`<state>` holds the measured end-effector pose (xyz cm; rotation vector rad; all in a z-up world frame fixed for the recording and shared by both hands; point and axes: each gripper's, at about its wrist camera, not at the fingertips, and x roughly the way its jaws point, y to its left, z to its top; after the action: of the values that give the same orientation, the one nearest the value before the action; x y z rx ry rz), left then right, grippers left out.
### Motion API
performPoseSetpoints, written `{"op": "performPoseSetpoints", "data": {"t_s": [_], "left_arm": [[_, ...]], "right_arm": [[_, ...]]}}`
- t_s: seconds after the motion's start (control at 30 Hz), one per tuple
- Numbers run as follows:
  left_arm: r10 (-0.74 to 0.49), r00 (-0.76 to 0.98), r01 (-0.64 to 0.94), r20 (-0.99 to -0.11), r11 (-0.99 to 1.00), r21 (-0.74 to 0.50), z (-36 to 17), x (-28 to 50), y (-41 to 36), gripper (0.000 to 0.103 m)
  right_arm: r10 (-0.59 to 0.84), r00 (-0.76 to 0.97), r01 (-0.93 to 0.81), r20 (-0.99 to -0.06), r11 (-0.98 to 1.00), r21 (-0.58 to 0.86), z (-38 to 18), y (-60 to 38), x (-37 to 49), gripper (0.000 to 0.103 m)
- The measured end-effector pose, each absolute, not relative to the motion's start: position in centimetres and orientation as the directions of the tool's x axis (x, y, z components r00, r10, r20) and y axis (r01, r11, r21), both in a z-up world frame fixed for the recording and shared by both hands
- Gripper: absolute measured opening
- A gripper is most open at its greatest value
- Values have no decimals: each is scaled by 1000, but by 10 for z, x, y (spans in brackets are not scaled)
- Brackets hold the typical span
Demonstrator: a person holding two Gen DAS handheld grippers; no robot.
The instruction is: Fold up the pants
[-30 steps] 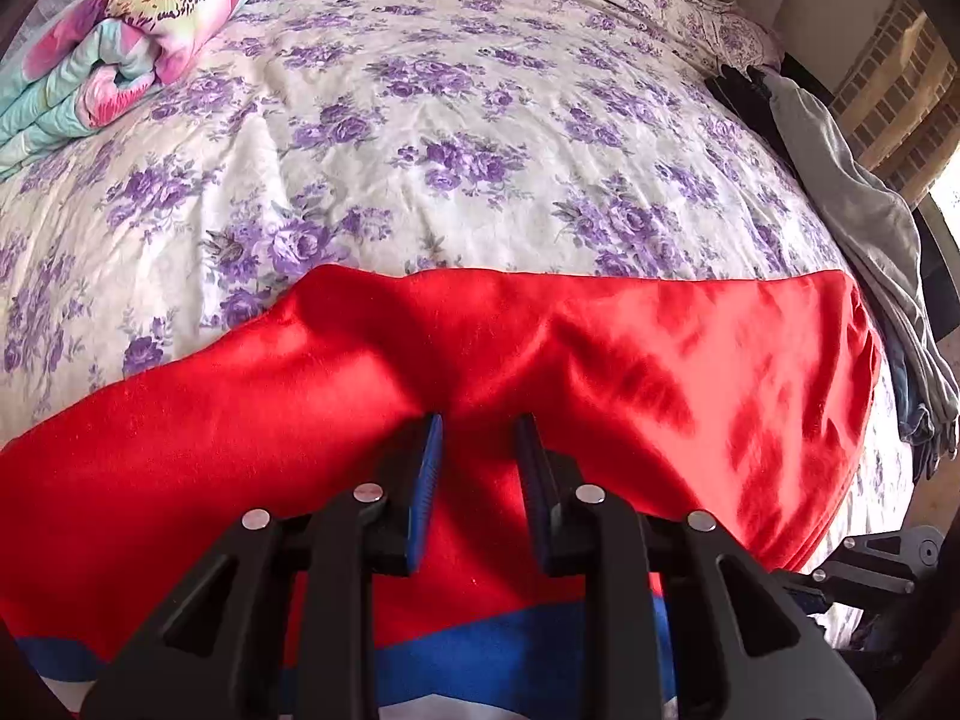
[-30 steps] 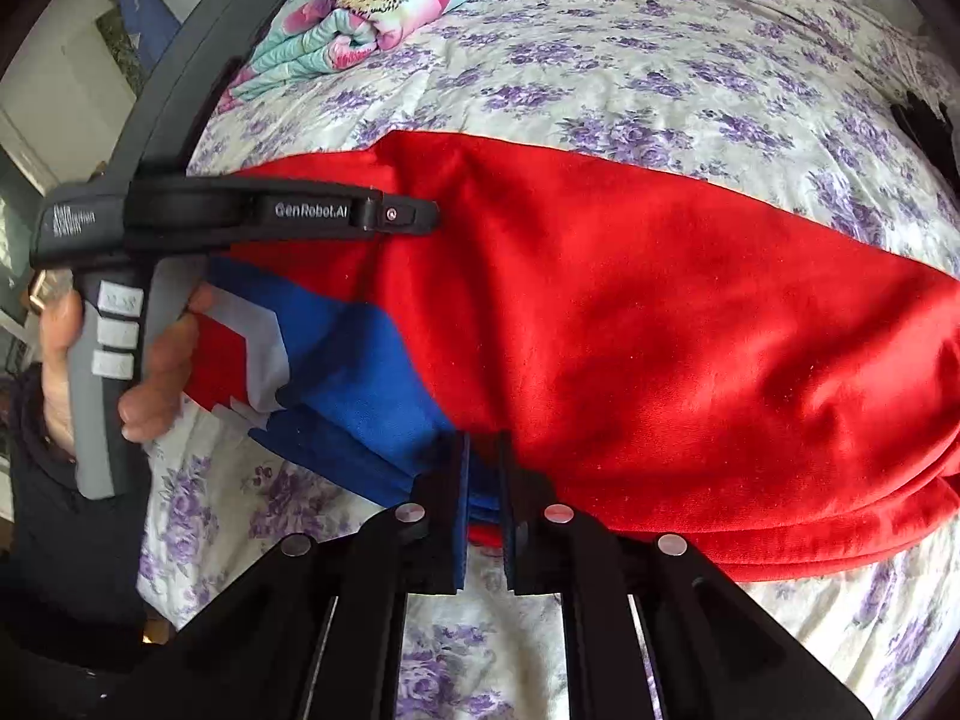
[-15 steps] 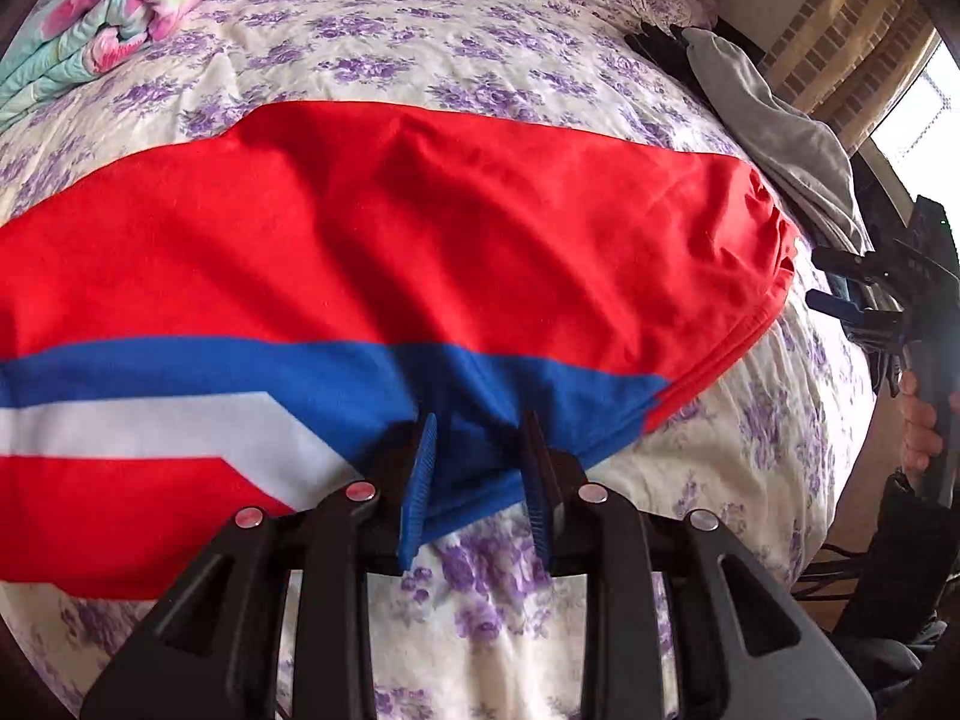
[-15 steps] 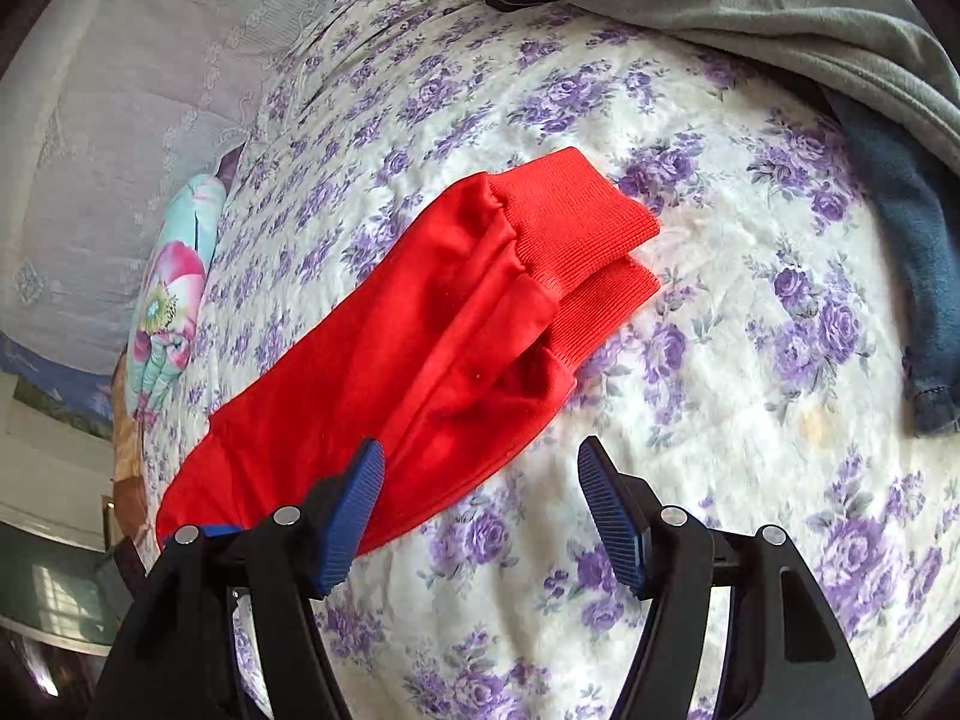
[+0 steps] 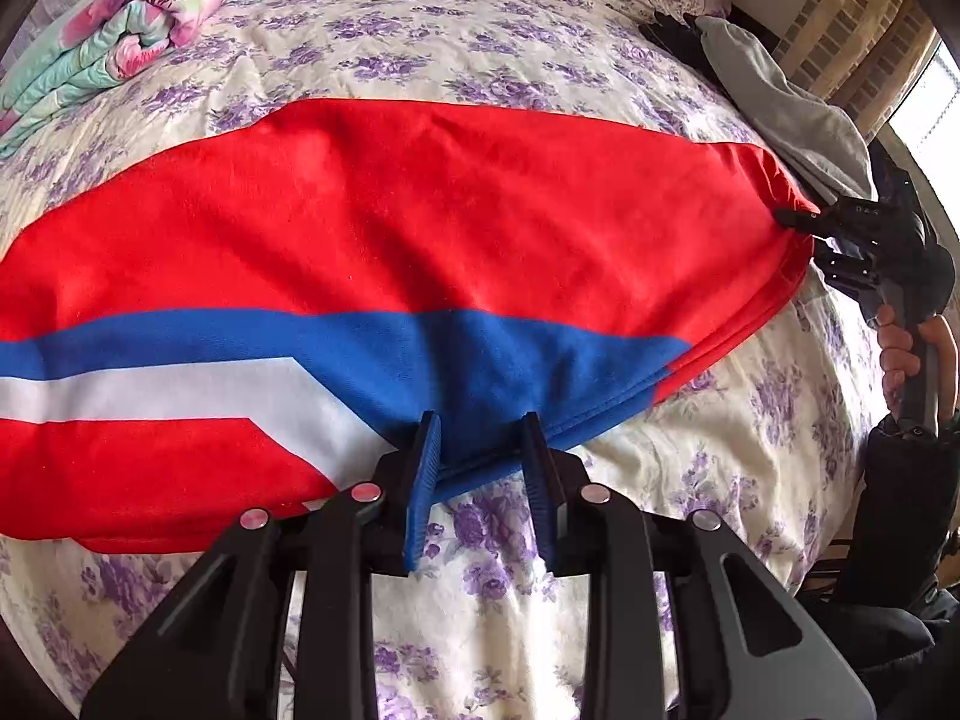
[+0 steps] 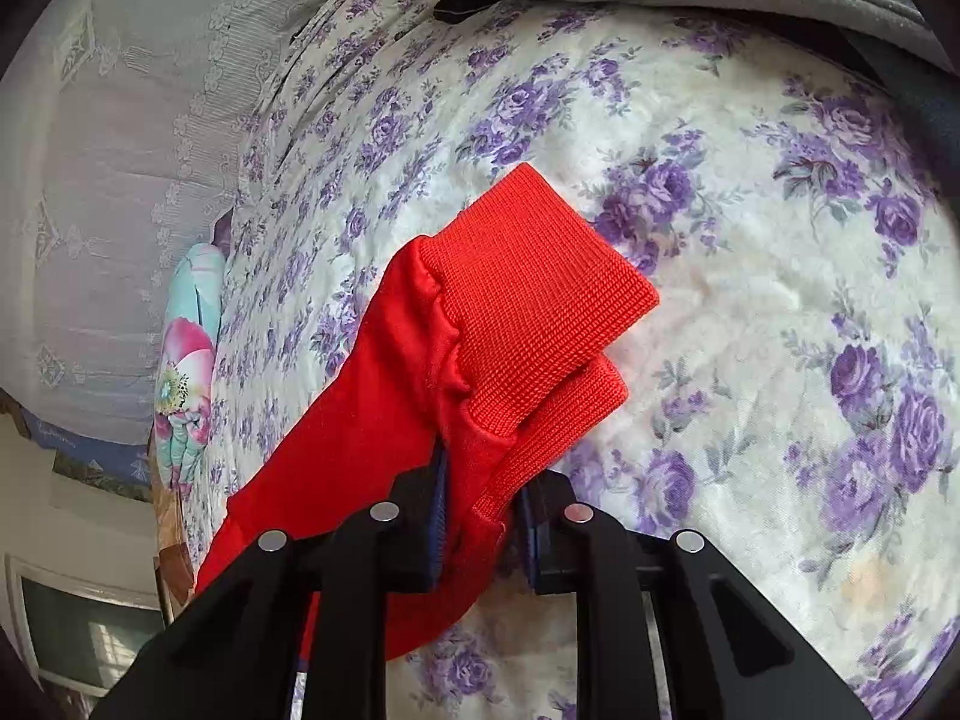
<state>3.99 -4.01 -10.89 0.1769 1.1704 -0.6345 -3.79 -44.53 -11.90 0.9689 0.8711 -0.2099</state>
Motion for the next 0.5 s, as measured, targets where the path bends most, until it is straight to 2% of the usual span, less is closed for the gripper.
{"op": "performPoseSetpoints", "data": {"t_s": [0.07, 0.27, 0.4, 0.5], "left_arm": [[-371, 237, 557, -898, 809, -187, -98, 39, -47, 24], [-473, 247, 553, -846, 786, -277, -58, 52, -98, 24], [-524, 185, 516, -831, 772, -372, -69, 71, -157, 24], [-527, 156, 506, -836, 769, -390, -84, 75, -193, 18]], "right_arm": [[201, 656, 501, -727, 604, 619, -120, -444, -41, 19], [155, 648, 469, -746, 691, 551, -117, -436, -40, 20], [165, 648, 461, -744, 693, 555, -117, -439, -41, 20], [163, 647, 459, -745, 697, 552, -116, -438, -41, 20]]}}
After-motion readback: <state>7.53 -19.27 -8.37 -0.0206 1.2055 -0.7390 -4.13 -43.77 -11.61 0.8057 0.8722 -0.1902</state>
